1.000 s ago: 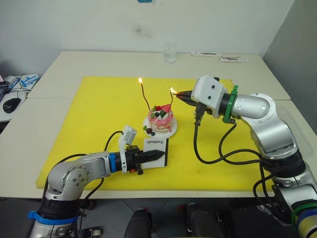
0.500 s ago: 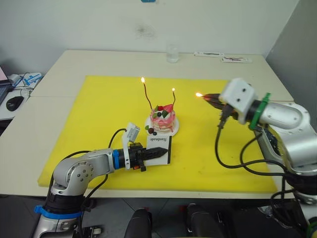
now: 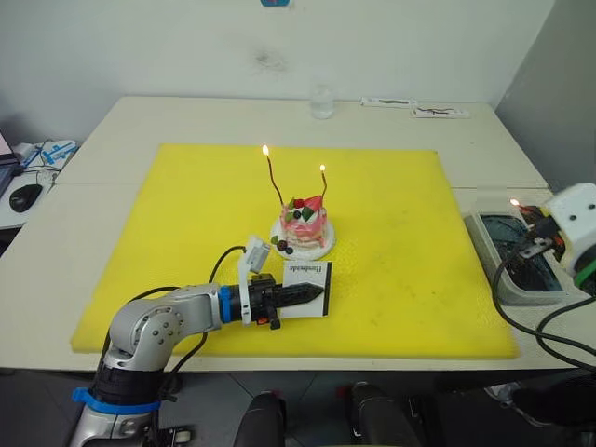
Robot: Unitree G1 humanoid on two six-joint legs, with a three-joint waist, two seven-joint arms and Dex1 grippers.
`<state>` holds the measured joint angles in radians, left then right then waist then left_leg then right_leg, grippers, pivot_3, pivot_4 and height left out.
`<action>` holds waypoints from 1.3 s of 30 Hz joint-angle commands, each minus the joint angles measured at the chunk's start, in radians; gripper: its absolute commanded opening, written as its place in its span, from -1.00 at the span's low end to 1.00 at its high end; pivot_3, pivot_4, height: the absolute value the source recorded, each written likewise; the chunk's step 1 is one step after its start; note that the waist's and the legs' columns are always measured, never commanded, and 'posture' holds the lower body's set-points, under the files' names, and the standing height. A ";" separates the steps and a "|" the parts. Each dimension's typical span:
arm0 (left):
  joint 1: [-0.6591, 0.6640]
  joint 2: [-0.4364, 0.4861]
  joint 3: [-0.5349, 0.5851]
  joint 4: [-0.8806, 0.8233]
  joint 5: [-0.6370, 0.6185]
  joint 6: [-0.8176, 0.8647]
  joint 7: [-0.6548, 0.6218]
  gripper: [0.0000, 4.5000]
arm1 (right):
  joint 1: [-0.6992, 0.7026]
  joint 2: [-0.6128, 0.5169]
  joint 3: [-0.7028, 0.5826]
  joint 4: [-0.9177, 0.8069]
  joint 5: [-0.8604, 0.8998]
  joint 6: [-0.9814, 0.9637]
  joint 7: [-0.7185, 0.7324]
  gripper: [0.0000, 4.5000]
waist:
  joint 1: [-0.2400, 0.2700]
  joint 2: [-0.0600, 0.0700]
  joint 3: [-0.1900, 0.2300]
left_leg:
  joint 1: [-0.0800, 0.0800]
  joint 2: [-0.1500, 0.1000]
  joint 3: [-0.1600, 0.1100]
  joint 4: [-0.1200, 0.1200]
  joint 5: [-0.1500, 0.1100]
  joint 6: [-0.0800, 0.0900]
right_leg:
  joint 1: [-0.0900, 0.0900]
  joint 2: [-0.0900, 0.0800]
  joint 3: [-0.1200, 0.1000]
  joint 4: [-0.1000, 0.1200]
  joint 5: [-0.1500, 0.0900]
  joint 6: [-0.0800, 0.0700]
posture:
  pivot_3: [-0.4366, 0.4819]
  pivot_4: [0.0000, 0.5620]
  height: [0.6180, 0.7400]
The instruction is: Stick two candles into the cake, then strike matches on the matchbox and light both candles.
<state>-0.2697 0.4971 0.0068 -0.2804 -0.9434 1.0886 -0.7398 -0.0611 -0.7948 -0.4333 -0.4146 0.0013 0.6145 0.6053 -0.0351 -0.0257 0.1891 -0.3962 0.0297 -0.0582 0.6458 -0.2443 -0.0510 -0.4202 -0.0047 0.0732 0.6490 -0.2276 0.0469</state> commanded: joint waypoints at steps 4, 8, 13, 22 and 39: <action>-0.006 -0.022 -0.003 -0.026 -0.014 -0.007 0.002 -1.00 | 0.020 -0.002 -0.053 0.098 -0.009 -0.019 -0.061 -0.98 | -0.001 0.001 0.000 | 0.001 0.000 0.000 0.000 0.000 0.000 | 0.000 0.000 0.000 0.000 0.000 0.000 | -0.05 -0.47 1.00; 0.000 -0.027 -0.001 -0.028 -0.014 -0.006 0.006 -1.00 | 0.002 0.015 -0.067 0.118 0.012 0.023 -0.092 -0.57 | -0.001 0.001 0.000 | 0.001 0.000 0.000 0.000 0.000 0.000 | 0.000 0.000 0.000 0.000 0.001 0.000 | -0.05 -0.47 1.00; 0.002 -0.028 0.003 -0.028 -0.016 -0.003 0.013 -1.00 | 0.000 0.017 -0.067 0.105 0.028 0.015 -0.110 0.24 | 0.000 0.001 -0.001 | 0.000 0.000 0.000 0.000 0.000 0.000 | 0.000 0.000 0.000 0.000 0.000 0.000 | -0.05 -0.47 1.00; -0.068 -0.067 0.045 -0.054 -0.108 0.128 0.158 -1.00 | 0.003 -0.027 -0.080 -0.001 0.069 -0.149 -0.052 0.99 | 0.000 0.001 -0.001 | 0.000 0.000 0.000 0.000 0.000 0.000 | 0.000 0.000 0.000 0.000 0.001 0.000 | -0.05 -0.47 1.00; -0.140 -0.119 0.056 -0.077 -0.122 0.337 0.404 0.34 | 0.049 -0.094 0.107 -0.386 0.553 0.159 0.202 1.00 | 0.002 0.001 -0.001 | 0.000 0.000 -0.002 0.001 0.000 0.000 | 0.001 0.000 0.000 -0.001 0.001 0.001 | -0.05 -0.47 1.00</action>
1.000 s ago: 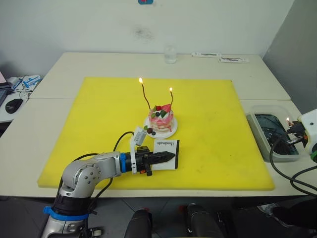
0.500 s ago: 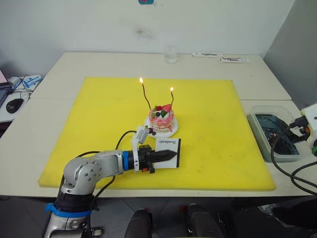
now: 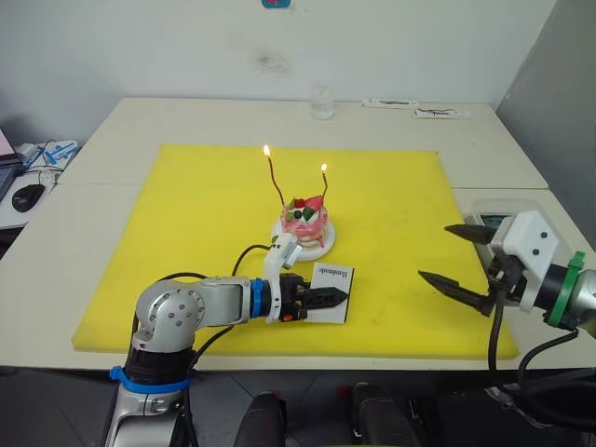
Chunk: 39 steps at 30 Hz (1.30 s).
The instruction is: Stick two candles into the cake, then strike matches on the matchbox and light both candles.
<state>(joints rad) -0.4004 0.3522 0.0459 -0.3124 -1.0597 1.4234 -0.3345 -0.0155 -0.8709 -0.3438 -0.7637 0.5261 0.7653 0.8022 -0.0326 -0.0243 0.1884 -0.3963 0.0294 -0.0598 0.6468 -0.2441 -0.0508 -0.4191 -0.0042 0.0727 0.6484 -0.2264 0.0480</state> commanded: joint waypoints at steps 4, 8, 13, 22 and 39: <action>-0.015 0.083 0.028 -0.047 0.012 -0.005 -0.020 0.93 | -0.016 -0.021 0.058 -0.035 0.031 0.004 0.000 1.00 | -0.001 0.000 0.000 | 0.000 0.000 0.000 0.000 0.000 0.000 | 0.000 0.000 0.000 0.000 0.000 0.000 | -0.05 -0.47 1.00; -0.003 0.136 0.019 -0.051 0.030 -0.020 -0.048 0.99 | -0.044 -0.023 0.087 -0.022 0.027 -0.005 0.000 1.00 | -0.001 0.000 0.000 | 0.000 0.000 0.000 0.000 0.000 0.000 | 0.000 0.000 0.000 0.000 0.000 0.000 | -0.05 -0.47 1.00; 0.014 0.179 0.026 -0.080 0.038 -0.043 -0.077 0.99 | -0.060 -0.024 0.105 -0.017 0.026 -0.011 0.004 1.00 | 0.000 0.000 0.000 | 0.000 0.000 0.000 -0.001 0.000 0.000 | -0.001 0.000 0.000 0.000 0.000 -0.001 | -0.05 -0.47 1.00; 0.117 0.497 0.019 -0.219 0.178 -0.302 -0.352 0.99 | -0.065 -0.084 0.075 0.015 0.072 -0.037 0.105 1.00 | 0.000 0.000 0.000 | 0.000 0.000 0.001 -0.002 0.000 0.000 | -0.001 0.000 0.000 -0.001 -0.001 -0.002 | -0.05 -0.47 1.00; 0.432 0.698 0.318 0.063 0.594 -0.947 -0.628 0.99 | -0.203 -0.301 -0.092 0.281 0.152 -0.096 0.352 1.00 | 0.000 0.000 0.001 | -0.002 0.002 0.005 -0.003 -0.001 0.000 | -0.004 -0.003 -0.001 -0.003 -0.003 -0.004 | -0.05 -0.47 1.00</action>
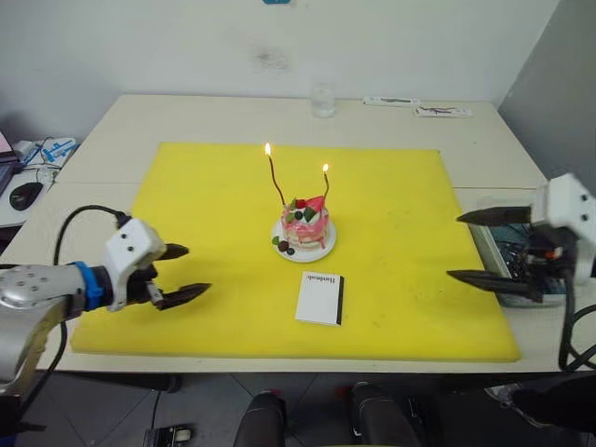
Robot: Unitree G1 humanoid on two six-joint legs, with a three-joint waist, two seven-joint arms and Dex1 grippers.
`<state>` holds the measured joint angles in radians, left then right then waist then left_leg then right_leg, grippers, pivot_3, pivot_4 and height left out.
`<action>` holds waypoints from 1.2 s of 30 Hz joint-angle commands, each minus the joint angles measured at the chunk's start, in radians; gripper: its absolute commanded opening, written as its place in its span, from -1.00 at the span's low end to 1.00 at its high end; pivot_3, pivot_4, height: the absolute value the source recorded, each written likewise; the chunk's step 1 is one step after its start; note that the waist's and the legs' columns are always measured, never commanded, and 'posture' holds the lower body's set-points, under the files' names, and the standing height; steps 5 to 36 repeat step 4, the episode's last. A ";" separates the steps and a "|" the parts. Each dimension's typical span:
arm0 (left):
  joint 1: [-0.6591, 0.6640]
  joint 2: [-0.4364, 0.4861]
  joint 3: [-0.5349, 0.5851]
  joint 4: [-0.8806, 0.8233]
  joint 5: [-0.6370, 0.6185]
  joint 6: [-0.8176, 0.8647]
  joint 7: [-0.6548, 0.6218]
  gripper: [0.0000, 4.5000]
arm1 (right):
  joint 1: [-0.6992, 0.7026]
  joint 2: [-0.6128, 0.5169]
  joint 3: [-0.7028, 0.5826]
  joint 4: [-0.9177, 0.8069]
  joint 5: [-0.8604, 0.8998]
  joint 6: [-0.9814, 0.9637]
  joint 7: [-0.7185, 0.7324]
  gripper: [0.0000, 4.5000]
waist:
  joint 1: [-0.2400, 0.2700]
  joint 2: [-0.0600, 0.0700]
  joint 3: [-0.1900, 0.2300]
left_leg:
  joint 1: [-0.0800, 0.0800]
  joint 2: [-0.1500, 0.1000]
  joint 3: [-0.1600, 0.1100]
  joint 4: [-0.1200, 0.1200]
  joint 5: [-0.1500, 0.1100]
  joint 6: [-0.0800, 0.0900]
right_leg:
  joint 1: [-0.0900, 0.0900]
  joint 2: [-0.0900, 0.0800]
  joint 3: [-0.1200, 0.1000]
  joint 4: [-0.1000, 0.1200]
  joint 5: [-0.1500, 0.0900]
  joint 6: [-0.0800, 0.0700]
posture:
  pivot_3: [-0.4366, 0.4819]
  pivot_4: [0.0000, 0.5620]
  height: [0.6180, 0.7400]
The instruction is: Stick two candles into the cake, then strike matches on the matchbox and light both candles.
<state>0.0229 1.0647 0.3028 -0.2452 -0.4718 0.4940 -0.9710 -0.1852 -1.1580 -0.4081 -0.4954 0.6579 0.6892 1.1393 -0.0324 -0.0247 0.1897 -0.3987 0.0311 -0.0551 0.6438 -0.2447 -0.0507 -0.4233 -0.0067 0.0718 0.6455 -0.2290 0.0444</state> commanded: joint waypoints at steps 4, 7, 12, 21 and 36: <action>0.001 -0.043 0.067 -0.008 0.000 -0.022 0.006 0.99 | -0.065 -0.007 0.009 0.025 0.012 -0.035 0.012 1.00 | 0.000 0.000 0.000 | 0.001 0.000 0.000 0.001 0.000 0.000 | 0.000 0.000 0.000 0.001 0.000 0.000 | -0.05 -0.47 1.00; 0.001 -0.043 0.067 -0.008 0.000 -0.022 0.006 0.99 | -0.065 -0.007 0.009 0.025 0.012 -0.035 0.012 1.00 | 0.000 0.000 0.000 | 0.001 0.000 0.000 0.001 0.000 0.000 | 0.000 0.000 0.000 0.001 0.000 0.000 | -0.05 -0.47 1.00; 0.001 -0.043 0.067 -0.008 0.000 -0.022 0.006 0.99 | -0.065 -0.007 0.009 0.025 0.012 -0.035 0.012 1.00 | 0.000 0.000 0.000 | 0.001 0.000 0.000 0.001 0.000 0.000 | 0.000 0.000 0.000 0.001 0.000 0.000 | -0.05 -0.47 1.00; 0.001 -0.043 0.067 -0.008 0.000 -0.022 0.006 0.99 | -0.065 -0.007 0.009 0.025 0.012 -0.035 0.012 1.00 | 0.000 0.000 0.000 | 0.001 0.000 0.000 0.001 0.000 0.000 | 0.000 0.000 0.000 0.001 0.000 0.000 | -0.05 -0.47 1.00; 0.001 -0.043 0.067 -0.008 0.000 -0.022 0.006 0.99 | -0.065 -0.007 0.009 0.025 0.012 -0.035 0.012 1.00 | 0.000 0.000 0.000 | 0.001 0.000 0.000 0.001 0.000 0.000 | 0.000 0.000 0.000 0.001 0.000 0.000 | -0.05 -0.47 1.00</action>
